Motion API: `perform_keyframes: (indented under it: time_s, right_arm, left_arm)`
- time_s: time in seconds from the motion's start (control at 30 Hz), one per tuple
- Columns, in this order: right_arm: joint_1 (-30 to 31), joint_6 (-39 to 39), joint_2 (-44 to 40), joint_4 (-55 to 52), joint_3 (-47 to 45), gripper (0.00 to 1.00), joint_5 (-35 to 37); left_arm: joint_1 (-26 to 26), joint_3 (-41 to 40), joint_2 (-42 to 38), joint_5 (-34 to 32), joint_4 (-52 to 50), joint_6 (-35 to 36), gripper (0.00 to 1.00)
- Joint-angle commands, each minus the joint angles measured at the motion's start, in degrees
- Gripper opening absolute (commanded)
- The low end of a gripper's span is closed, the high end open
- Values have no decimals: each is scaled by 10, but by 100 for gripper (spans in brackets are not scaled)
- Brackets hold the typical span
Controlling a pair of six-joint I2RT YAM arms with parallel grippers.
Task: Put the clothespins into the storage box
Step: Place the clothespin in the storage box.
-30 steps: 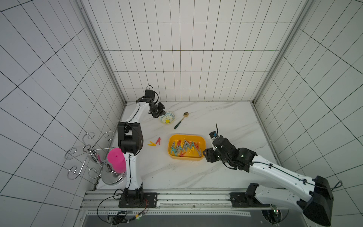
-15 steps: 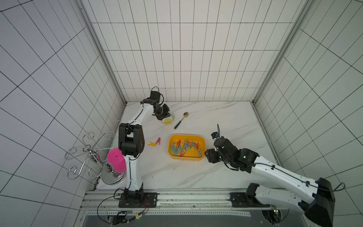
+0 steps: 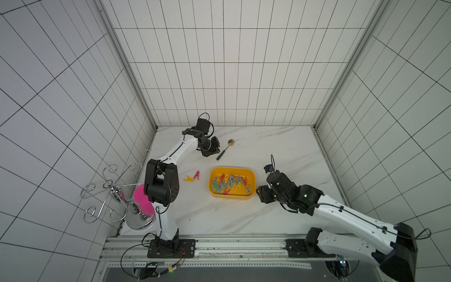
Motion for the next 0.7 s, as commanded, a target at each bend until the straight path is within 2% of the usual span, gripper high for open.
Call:
perform_keyframes:
  time_s: [0.0,0.27,0.47,0.67]
  right_arm:
    - [5,9,-22,-23,6,63,29]
    - [2,19,-45,-66,8,63,63]
    - [-7,14,-49,-108,21,64,71]
    - [-10,10,-36,-121,39,64,76]
  left_arm:
    - [-36,-26,-28,-15,22,3,6]
    - [-171,-125,-84,-108,32,-18,6]
    - [-196,-206,-108,-147,25,0,5]
    - [-197,-205,-87,-192,-8,26,10]
